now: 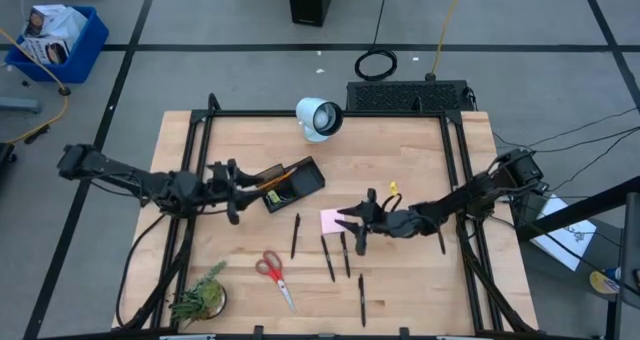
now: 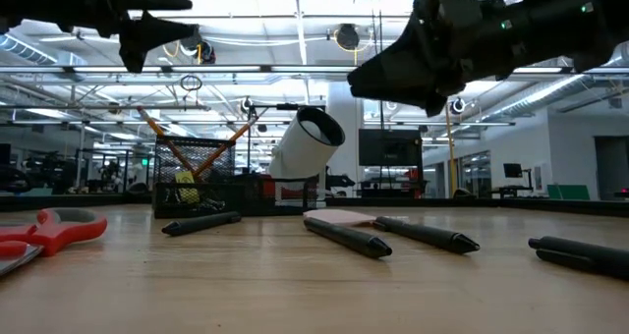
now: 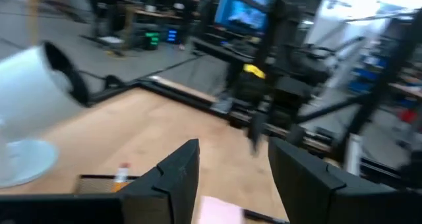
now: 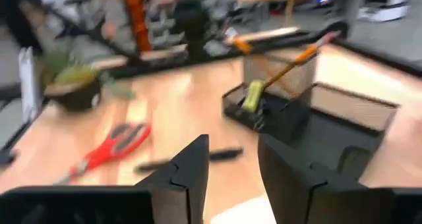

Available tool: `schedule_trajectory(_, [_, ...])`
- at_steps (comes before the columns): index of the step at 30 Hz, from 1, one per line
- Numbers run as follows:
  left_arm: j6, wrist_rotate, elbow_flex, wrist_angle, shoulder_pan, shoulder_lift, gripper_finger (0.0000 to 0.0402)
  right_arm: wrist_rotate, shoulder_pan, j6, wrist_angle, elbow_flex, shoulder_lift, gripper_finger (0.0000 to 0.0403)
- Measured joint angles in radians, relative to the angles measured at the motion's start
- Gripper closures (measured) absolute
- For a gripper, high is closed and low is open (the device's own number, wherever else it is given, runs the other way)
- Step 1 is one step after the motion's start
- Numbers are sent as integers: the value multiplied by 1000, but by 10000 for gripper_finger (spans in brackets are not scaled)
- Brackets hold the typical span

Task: Pick and place office supplies into organizer
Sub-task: Put the black pen into the black desk organizer

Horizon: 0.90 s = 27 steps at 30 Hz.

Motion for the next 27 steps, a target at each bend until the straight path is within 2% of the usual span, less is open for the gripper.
schedule_trajectory(3, [-4,9,0,-5,-24,0,215,28,25,37,74,8,0,288])
schedule_trajectory(8, [30,3,0,-7,-47,9,215,-226,46,-48,237,24,-1,291])
schedule_trajectory(11, [54,1,0,6,-45,19,215,-305,48,-23,249,24,-1,291])
schedule_trajectory(14, [51,-2,0,1,-45,22,215,-325,50,-10,211,24,-1,291])
schedule_trajectory(16, [77,6,0,1,-45,19,215,-258,51,27,168,24,-1,291])
schedule_trajectory(20, [130,35,0,15,-44,0,215,-31,73,77,88,23,-1,291])
schedule_trajectory(27, [183,-2,-1,-19,-34,-65,215,278,170,70,13,45,-1,291])
